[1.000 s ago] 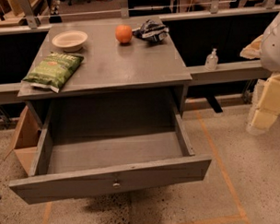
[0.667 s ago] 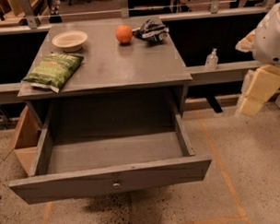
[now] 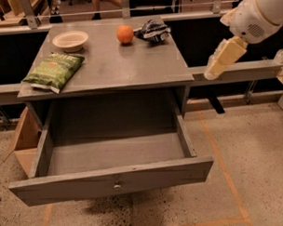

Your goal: Place blue chip bag into top drawer

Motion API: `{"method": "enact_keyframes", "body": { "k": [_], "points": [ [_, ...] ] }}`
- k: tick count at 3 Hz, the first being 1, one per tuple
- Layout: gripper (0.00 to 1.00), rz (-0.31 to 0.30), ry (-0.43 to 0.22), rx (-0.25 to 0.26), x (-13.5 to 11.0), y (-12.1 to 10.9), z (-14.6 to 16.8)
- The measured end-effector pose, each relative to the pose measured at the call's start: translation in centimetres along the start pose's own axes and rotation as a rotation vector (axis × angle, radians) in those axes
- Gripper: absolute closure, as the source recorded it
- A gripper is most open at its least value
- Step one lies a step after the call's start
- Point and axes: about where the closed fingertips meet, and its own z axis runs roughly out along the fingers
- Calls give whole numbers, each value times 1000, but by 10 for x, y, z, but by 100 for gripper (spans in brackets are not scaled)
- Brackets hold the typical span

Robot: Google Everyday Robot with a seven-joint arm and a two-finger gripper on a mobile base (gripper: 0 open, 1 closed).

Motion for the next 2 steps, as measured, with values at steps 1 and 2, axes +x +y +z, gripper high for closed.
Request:
{"method": "enact_keyframes", "body": {
  "k": [1, 2],
  "points": [
    [0, 53, -148, 106, -17, -60, 28],
    [0, 113, -228, 227, -24, -121, 77]
  ]
}}
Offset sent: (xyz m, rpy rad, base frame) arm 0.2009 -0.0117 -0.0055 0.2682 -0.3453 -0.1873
